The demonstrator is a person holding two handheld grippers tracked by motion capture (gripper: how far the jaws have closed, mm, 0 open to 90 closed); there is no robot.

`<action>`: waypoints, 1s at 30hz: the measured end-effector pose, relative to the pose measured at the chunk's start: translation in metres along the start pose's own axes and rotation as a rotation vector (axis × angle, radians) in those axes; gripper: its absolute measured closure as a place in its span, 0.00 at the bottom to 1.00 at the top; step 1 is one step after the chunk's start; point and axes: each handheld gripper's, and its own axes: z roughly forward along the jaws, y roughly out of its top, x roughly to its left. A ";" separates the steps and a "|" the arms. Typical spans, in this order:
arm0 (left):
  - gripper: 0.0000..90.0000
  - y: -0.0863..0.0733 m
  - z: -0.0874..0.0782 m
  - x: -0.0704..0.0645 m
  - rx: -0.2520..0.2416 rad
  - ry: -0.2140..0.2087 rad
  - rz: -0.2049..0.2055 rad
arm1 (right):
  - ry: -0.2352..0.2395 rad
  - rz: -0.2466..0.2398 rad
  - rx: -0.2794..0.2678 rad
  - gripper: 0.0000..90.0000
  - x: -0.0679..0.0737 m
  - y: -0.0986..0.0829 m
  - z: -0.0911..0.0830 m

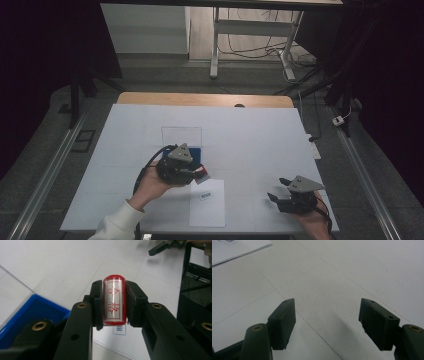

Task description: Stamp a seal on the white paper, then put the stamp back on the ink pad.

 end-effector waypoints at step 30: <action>0.77 -0.014 0.006 0.054 0.042 0.209 -0.114 | -0.005 -0.004 0.001 0.33 0.000 -0.001 -0.003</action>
